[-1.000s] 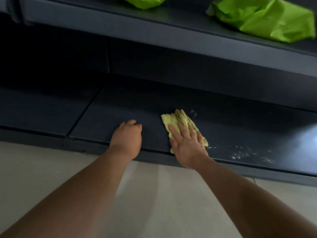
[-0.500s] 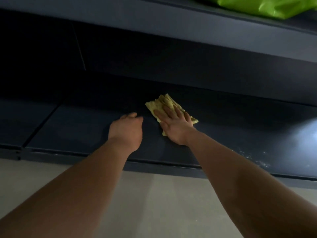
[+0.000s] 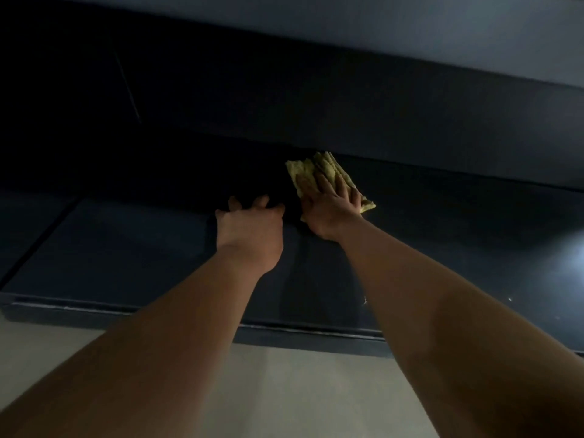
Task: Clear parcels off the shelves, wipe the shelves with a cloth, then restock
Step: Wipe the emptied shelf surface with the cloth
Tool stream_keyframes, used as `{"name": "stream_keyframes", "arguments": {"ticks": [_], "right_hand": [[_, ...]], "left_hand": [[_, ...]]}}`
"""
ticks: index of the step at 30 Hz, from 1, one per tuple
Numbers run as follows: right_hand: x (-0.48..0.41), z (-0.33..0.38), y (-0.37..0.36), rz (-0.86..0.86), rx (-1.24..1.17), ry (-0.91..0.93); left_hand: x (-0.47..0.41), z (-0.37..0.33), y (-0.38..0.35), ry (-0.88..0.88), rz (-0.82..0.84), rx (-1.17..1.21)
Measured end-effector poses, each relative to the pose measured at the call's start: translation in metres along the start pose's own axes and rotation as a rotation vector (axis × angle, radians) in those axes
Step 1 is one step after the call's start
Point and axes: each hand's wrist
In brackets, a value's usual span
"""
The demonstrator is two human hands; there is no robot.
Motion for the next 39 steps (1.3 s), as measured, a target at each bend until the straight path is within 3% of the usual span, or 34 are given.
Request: {"name": "stream_keyframes", "arguments": {"ticks": [8,17,30,39], "right_hand": [[0.002,-0.044,0.006,-0.073,-0.081,-0.214],[0.062,-0.112,0.007,-0.022,-0.097,-0.467],[0.132,-0.011,-0.013,0.081,-0.037,-0.064],[0.184,-0.064,-0.026,-0.044,-0.012,-0.044]], "left_hand": [[-0.013,-0.014,-0.005,0.032,0.076,0.000],[-0.001,-0.018,0.002,0.036,0.138,0.047],[0.076,-0.011,0.005,0.012,0.027,0.197],[0.107,-0.060,0.019,-0.014,0.122,0.167]]}}
Point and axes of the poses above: each hand's wrist, its own x-axis away from the middle knuckle, its own y-axis out of the back of the hand, z = x × y, and after that the axes turned 3 degrees about -x, right-handed
